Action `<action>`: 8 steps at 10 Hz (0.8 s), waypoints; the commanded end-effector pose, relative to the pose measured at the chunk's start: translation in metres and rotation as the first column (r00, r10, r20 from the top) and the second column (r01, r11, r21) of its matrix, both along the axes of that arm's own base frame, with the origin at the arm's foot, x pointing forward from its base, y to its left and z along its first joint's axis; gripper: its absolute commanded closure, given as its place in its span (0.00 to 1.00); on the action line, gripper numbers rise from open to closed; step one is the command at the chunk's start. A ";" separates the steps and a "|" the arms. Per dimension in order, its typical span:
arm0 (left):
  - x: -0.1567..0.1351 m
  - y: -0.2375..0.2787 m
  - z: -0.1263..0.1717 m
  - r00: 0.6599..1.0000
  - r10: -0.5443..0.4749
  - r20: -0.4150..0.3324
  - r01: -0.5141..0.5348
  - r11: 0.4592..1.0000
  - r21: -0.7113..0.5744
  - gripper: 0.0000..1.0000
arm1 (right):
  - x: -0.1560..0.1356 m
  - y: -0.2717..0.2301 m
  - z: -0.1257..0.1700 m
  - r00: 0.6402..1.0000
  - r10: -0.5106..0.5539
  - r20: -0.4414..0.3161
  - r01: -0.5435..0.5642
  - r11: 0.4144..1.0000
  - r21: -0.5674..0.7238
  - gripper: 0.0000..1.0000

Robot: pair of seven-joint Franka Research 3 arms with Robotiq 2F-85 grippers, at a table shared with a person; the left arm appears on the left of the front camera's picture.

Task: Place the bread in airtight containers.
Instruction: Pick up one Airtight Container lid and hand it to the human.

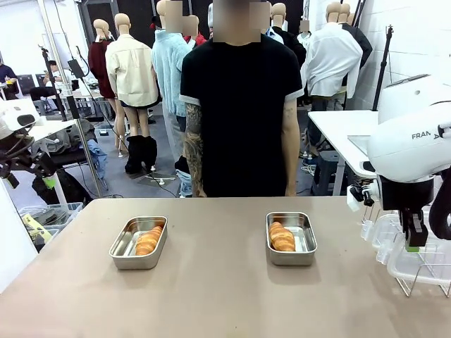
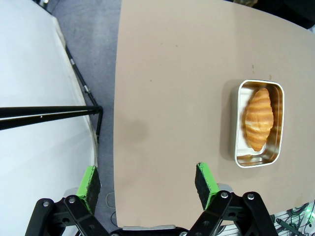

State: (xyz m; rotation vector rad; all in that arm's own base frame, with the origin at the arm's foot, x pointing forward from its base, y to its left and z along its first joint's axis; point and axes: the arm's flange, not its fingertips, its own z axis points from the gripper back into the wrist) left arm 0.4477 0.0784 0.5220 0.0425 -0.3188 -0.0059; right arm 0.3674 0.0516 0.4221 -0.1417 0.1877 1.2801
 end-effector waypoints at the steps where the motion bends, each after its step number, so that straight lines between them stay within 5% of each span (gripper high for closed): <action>1: -0.003 -0.001 0.000 1.000 0.024 -0.002 -0.024 0.999 0.021 0.00 | -0.009 0.001 -0.004 0.999 -0.008 -0.039 0.008 1.000 -0.012 1.00; 4: -0.003 -0.001 0.000 1.000 0.024 -0.002 -0.024 0.999 0.021 0.00 | -0.022 0.009 0.008 0.996 -0.012 -0.088 0.009 1.000 -0.029 1.00; 8: -0.003 -0.001 0.000 1.000 0.024 -0.002 -0.024 0.999 0.021 0.00 | -0.058 0.037 0.090 0.999 0.038 -0.035 -0.043 0.988 -0.147 1.00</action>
